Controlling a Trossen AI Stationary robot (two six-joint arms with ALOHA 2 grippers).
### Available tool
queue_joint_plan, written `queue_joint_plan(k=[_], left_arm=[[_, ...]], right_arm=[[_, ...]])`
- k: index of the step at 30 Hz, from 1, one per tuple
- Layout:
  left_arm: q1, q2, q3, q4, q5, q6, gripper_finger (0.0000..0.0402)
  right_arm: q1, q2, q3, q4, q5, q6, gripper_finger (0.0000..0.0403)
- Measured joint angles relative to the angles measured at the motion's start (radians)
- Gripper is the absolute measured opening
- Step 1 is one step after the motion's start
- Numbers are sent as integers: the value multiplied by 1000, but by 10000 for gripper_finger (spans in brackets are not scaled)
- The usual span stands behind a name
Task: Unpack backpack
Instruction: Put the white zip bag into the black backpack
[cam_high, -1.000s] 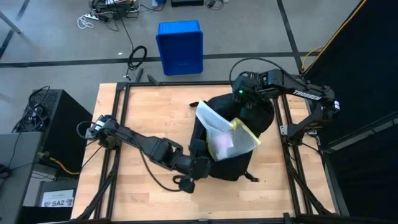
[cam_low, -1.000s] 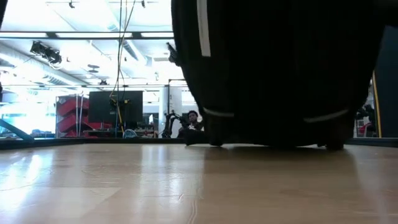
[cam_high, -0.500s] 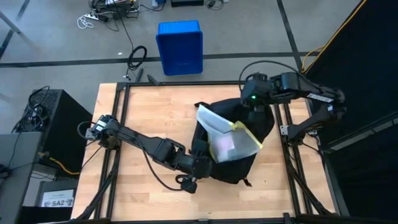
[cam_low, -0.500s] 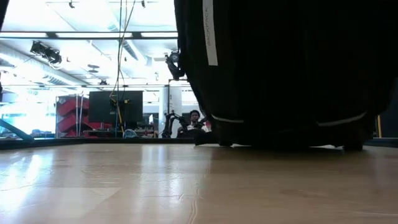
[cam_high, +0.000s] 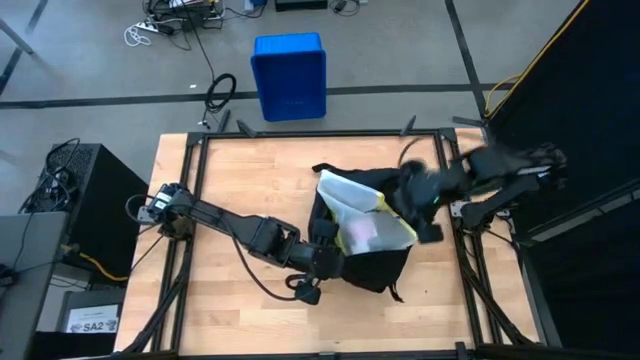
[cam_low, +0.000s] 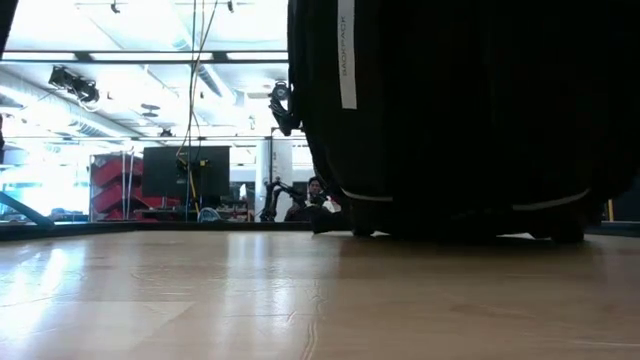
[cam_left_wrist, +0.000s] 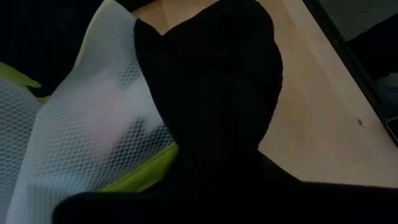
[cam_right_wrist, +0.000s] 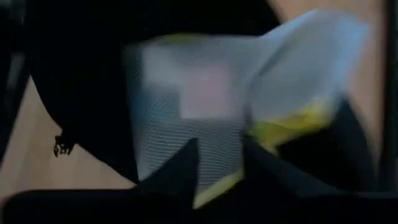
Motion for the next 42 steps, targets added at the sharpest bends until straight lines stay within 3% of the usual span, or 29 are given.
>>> queue_joint_plan(k=[3, 9, 18, 21, 26, 29, 36, 42], left_arm=[[1, 0, 0, 0, -1, 3, 0], [1, 0, 0, 22, -28, 6, 0], [-20, 1, 5, 61, -85, 57, 0], [-31, 1, 5, 53, -124, 56, 0], [-59, 1, 5, 47, -198, 54, 0], [-62, 1, 5, 49, -188, 49, 0], [-55, -9, -4, -33, -133, -65, 1], [-71, -5, -34, -36, -88, -91, 4]], right_arm=[[34, 27, -124, 120, 0, -12, 14], [17, 85, -307, 375, -86, -27, 14], [-77, 217, -401, 403, -99, -34, 1], [-96, 256, -409, 389, -68, -34, 1], [-113, 298, -410, 325, 80, -5, 0], [-116, 301, -413, 335, 112, -1, 0], [-95, 196, -403, 377, 28, 1, 0], [-78, -13, -385, 389, 76, 5, 8]])
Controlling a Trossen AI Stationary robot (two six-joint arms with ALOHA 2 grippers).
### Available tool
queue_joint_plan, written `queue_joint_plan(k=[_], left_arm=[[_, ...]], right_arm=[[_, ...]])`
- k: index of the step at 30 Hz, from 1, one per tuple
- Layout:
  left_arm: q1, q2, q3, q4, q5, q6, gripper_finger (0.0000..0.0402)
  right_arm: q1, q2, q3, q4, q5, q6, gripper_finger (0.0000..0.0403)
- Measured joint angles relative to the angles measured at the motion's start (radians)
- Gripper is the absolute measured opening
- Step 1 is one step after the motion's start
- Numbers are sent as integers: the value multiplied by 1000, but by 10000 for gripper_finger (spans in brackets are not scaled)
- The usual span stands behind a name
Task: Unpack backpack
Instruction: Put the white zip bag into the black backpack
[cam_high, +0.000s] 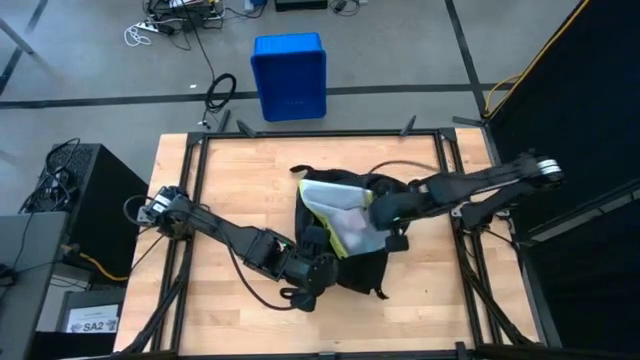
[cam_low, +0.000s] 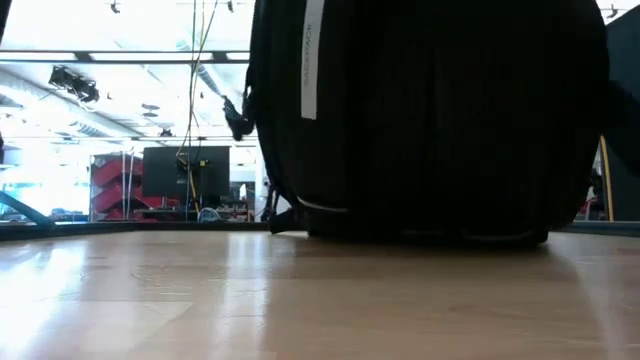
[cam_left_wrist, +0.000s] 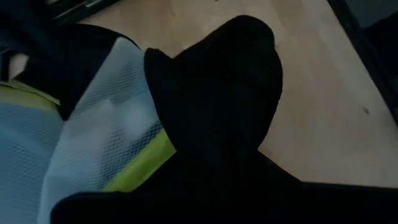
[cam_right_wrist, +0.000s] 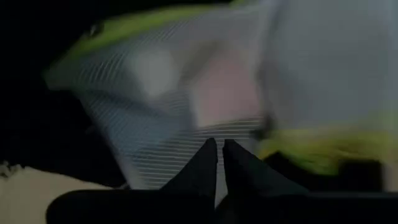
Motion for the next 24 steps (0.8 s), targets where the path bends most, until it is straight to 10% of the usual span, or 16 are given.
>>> queue_joint_plan(k=[9, 17, 24], left_arm=[[-20, 0, -116, 88, 93, -25, 4], [-20, 0, -144, 133, 121, -26, 5], [-20, 0, -144, 135, 124, -24, 5]], right_arm=[[-198, -142, 3, 11, -53, -138, 121], [-416, 36, 3, 97, -183, -324, 278], [-445, 227, 4, 119, -276, -401, 315]])
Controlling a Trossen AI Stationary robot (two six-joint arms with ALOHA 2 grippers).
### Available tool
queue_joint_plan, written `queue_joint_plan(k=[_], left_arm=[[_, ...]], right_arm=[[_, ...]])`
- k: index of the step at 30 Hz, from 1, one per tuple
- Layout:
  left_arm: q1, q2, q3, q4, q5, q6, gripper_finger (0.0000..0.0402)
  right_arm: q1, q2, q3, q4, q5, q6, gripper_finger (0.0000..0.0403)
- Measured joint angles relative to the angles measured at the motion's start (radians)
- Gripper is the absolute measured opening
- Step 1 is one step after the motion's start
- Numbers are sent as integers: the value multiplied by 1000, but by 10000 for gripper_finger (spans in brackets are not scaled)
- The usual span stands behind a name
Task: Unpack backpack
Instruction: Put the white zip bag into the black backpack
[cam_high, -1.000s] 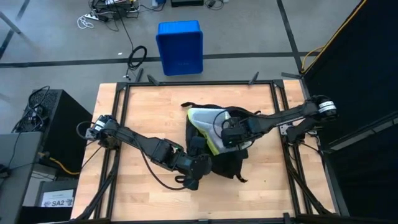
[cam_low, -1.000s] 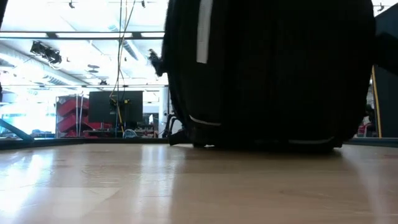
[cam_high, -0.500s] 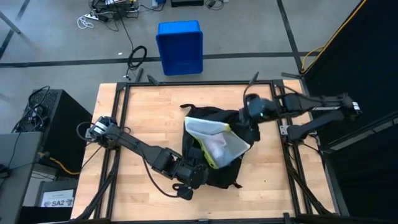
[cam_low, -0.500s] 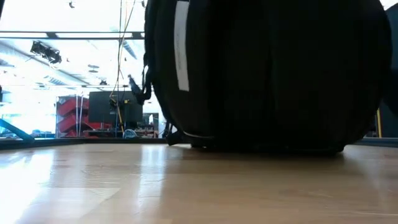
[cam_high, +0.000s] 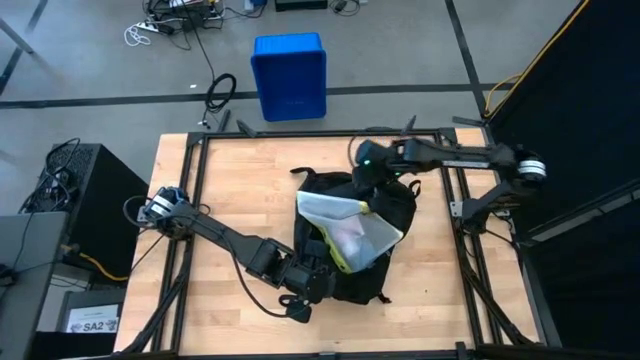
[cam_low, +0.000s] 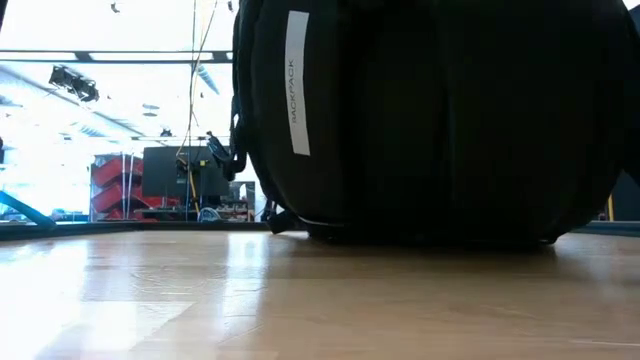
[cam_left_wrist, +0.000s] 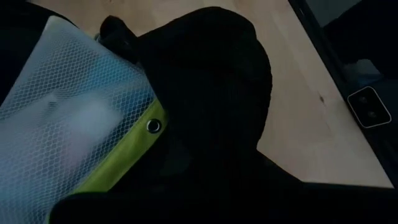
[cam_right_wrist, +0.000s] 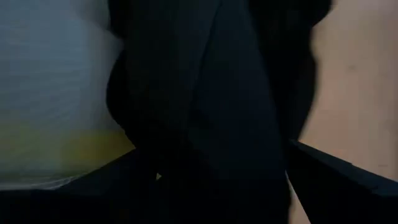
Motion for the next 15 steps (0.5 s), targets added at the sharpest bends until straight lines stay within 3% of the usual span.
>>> queue_joint_plan(k=[2, 5, 7, 10, 11, 15], left_arm=[[0, 0, 0, 0, 0, 0, 5], [0, 0, 0, 1, 0, 3, 5], [0, 0, 0, 0, -1, 3, 5], [1, 0, 0, -7, -2, 2, 5], [1, 0, 0, -7, -2, 2, 5], [2, 0, 0, -7, -7, -3, 5]], right_arm=[[-7, 51, 0, 2, 21, -29, 309], [-18, 109, 1, 9, 139, -70, 271], [-28, 126, 1, 13, 171, -90, 208], [-43, 125, 5, 11, 177, -110, 63], [-50, 124, 13, -2, 176, -110, 33], [-54, 102, 72, -66, 249, -82, 6]])
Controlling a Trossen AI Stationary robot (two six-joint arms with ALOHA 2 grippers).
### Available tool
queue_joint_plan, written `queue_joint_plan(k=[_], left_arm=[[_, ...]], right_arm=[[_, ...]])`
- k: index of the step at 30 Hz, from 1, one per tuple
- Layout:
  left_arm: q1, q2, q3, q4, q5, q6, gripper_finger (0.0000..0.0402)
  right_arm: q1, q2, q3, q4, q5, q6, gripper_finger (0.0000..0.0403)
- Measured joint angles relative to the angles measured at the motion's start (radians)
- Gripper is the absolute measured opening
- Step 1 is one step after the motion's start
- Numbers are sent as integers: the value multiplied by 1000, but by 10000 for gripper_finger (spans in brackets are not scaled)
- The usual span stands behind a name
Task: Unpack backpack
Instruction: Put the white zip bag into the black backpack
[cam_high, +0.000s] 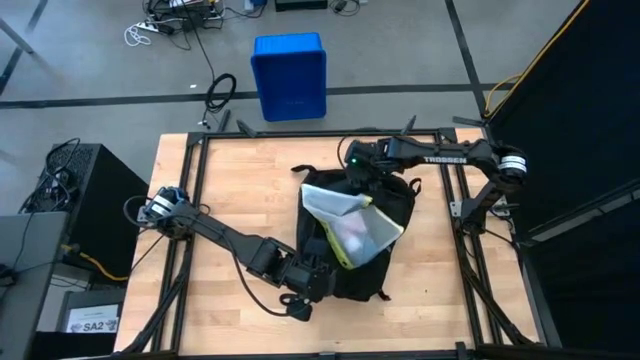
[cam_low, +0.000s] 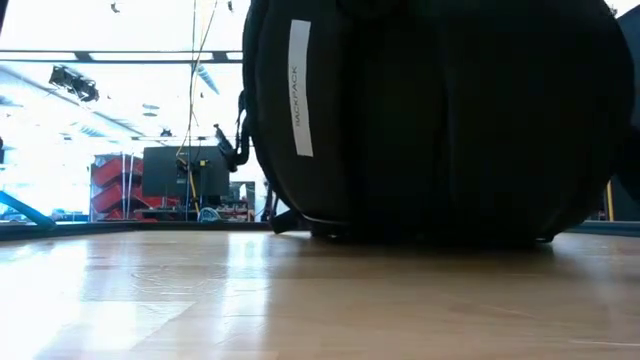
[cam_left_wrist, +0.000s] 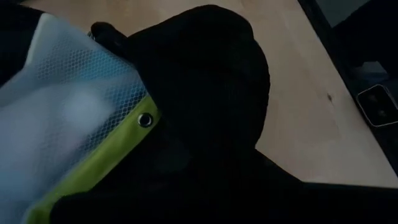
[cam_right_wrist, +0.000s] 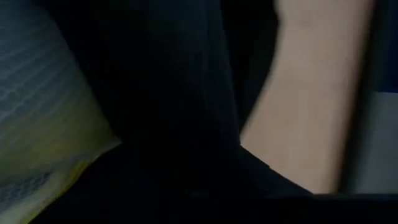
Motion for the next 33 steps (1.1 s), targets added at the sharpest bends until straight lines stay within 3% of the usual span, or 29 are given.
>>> queue_joint_plan(k=[6, 11, 16, 20, 29, 33], left_arm=[[0, 1, 0, -4, -3, -67, 5], [-3, 1, 0, -7, -4, -104, 6], [-4, 1, 8, -15, -71, -118, 21], [-4, -6, 47, -24, -113, -86, 51], [-5, -24, 173, -42, -199, 39, 149], [-5, -21, 199, -123, -313, 32, 197]], right_arm=[[86, -101, 145, -49, 210, 1, 2], [201, -169, 320, -128, 327, 14, 1], [319, -183, 457, -223, 399, 89, 1], [387, -185, 468, -256, 457, 118, 1], [407, -161, 468, -315, 439, 196, 0], [402, -151, 468, -335, 442, 214, 0]])
